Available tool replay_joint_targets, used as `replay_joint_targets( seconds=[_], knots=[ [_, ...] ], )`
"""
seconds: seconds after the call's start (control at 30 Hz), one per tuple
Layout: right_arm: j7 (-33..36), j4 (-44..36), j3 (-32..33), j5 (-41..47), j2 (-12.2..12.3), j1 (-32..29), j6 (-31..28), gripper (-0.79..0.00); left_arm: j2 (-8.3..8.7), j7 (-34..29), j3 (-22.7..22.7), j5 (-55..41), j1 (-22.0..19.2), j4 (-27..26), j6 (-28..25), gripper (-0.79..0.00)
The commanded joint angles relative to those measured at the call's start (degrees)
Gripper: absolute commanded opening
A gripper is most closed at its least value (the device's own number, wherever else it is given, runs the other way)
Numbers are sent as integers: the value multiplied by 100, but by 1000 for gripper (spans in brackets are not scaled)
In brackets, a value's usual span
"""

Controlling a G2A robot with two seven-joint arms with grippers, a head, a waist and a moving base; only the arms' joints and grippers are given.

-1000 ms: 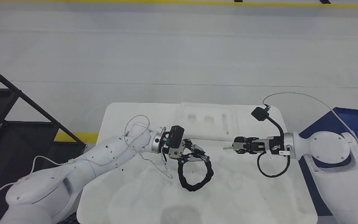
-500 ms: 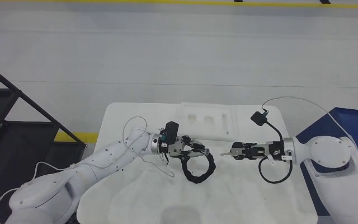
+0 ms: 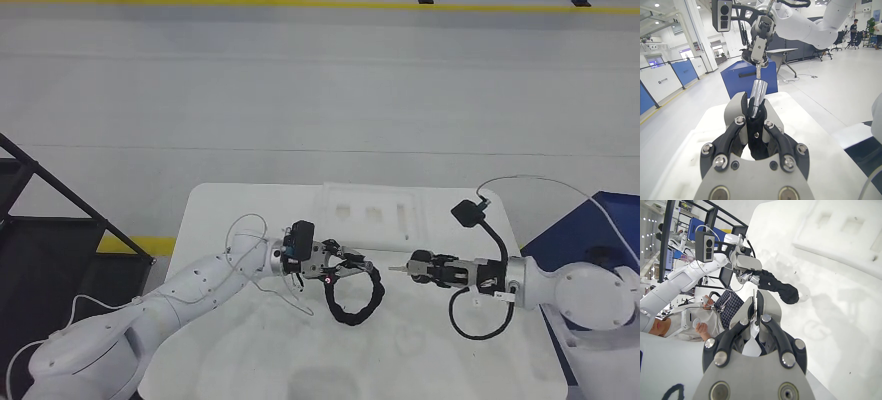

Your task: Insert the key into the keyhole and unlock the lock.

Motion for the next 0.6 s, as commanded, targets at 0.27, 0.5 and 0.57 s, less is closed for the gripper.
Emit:
replay_joint_targets(
  seconds=[0.27,0.5,0.57],
  knots=[
    [-617,-433,-97,-551,9,-271,461,-785,-236,224,-100,201,72,401,334,-785],
    [-649,-431,-98,-557,8,-276,454,-785,-335,71,-237,332,152,482,639,-785],
    [-749,-479,-129,-700,11,-307,426,-785,-355,67,-266,363,170,503,616,-785]
  ],
)
